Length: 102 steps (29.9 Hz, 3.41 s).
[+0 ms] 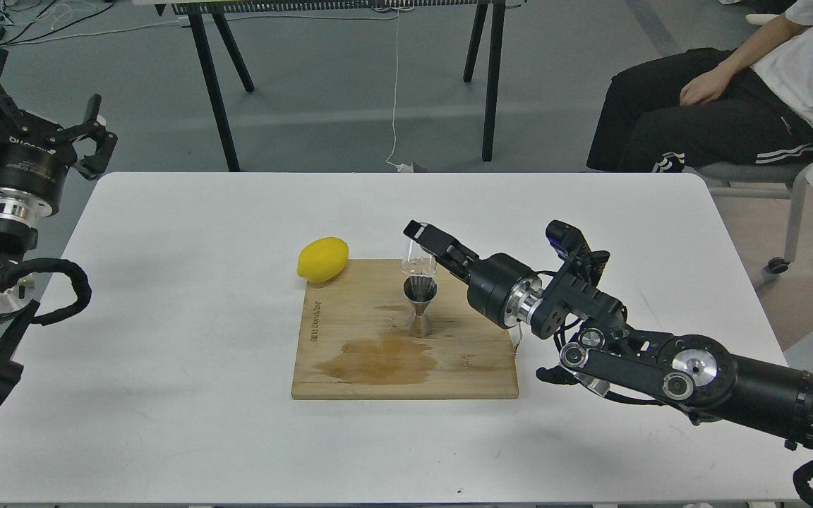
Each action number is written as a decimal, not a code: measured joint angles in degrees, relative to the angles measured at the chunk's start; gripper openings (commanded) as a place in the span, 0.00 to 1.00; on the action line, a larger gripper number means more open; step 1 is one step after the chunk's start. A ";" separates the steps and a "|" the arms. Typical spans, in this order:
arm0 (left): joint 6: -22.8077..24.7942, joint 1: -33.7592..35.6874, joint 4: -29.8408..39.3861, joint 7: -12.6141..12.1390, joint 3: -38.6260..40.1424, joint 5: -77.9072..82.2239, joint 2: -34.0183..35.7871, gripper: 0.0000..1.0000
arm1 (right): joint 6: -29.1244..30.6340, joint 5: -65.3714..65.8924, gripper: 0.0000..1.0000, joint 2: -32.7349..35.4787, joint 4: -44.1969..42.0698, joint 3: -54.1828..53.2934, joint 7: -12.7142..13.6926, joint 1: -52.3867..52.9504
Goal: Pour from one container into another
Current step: 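Raise the glass upright and carry it back toward its spot, then set the glass down, open the right gripper and withdraw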
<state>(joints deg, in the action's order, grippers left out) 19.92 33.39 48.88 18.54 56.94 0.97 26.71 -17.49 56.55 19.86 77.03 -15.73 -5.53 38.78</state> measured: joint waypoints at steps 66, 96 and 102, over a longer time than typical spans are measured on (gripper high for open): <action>0.11 0.01 0.07 0.00 0.10 -0.18 1.91 1.00 | 17.19 -89.79 0.45 -5.51 -33.62 -49.42 10.47 -22.53; 0.06 0.01 0.07 0.00 0.11 -0.17 2.30 1.00 | 33.37 -88.25 0.99 -5.13 -32.45 -47.34 10.18 -23.77; 0.18 0.01 0.07 0.00 0.19 -0.17 2.70 1.00 | 39.70 -79.59 0.99 -4.22 -31.92 -45.85 9.47 -19.21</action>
<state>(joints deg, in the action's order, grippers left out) 20.10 33.40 48.95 18.55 57.13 0.79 29.41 22.20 -23.05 15.64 45.11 -61.58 3.93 19.57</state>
